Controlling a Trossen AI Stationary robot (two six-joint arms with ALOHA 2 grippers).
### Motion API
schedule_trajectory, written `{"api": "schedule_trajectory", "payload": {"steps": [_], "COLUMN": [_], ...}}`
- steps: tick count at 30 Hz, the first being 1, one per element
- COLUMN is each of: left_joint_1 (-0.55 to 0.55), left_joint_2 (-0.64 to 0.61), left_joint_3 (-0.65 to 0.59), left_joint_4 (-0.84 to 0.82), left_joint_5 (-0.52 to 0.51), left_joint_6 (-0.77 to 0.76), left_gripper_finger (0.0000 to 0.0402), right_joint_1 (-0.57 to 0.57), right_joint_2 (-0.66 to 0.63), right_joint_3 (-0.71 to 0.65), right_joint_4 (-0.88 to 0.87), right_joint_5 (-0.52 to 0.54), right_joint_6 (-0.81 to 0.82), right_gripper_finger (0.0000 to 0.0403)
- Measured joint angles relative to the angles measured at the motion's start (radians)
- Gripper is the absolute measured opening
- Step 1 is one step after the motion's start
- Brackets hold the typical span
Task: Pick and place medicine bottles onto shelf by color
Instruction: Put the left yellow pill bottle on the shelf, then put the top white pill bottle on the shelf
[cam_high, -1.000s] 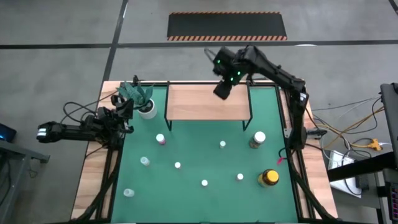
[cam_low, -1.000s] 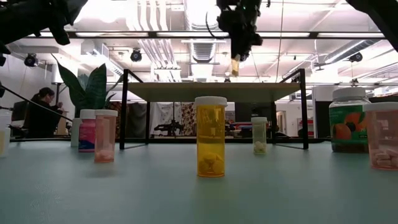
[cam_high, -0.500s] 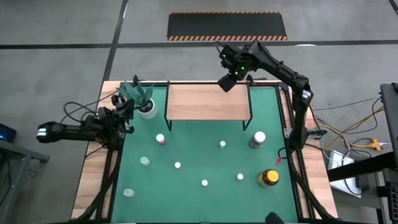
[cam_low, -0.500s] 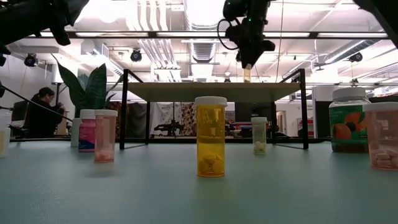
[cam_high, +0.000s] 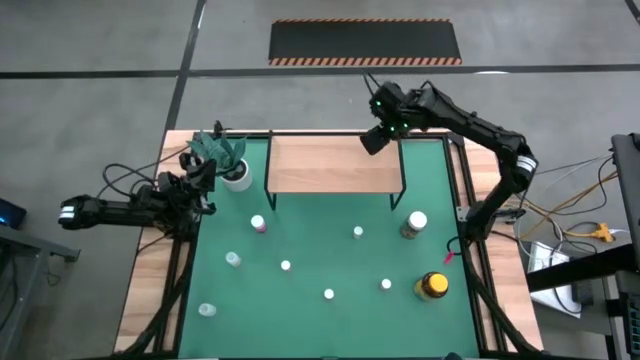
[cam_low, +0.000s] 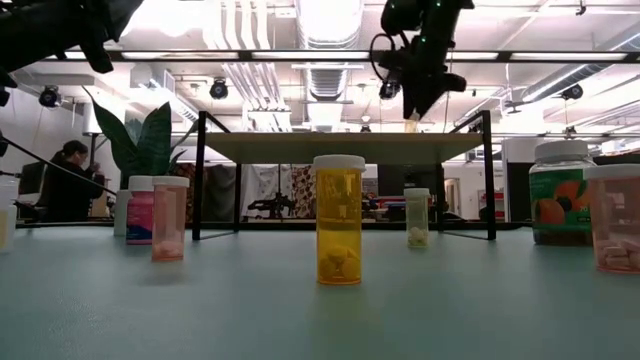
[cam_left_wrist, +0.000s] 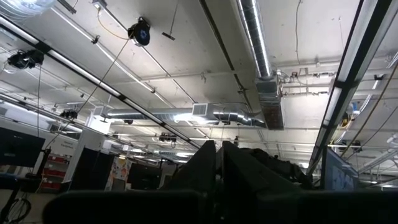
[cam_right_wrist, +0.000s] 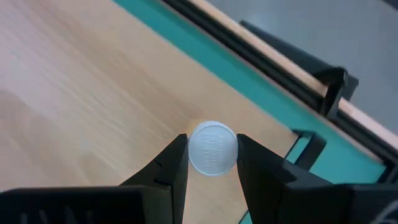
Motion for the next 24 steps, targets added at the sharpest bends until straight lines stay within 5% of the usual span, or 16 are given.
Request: {"api": "schedule_trajectory", "payload": {"steps": [6,13,24], "left_joint_1": [0.000,0.000,0.000], "left_joint_2": [-0.002,-0.002,-0.002], "left_joint_3": [0.001,0.002,0.002], "left_joint_4": [0.008,0.011,0.012], "left_joint_5": [0.000,0.000,0.000], "left_joint_6": [0.002,0.003,0.003], "left_gripper_finger": [0.0011,0.0011,0.0011], "right_joint_1": [0.002,0.002,0.007], "right_joint_2": [0.008,0.019,0.013], "right_joint_3": [-0.028,-0.016,0.098], "right_joint_4": [0.008,0.019,-0.016], "right_joint_5": [0.001,-0.002,0.001], "right_joint_6": [-0.012,-0.016,-0.027], "right_gripper_finger": [0.0112,0.0159,0.0202]}}
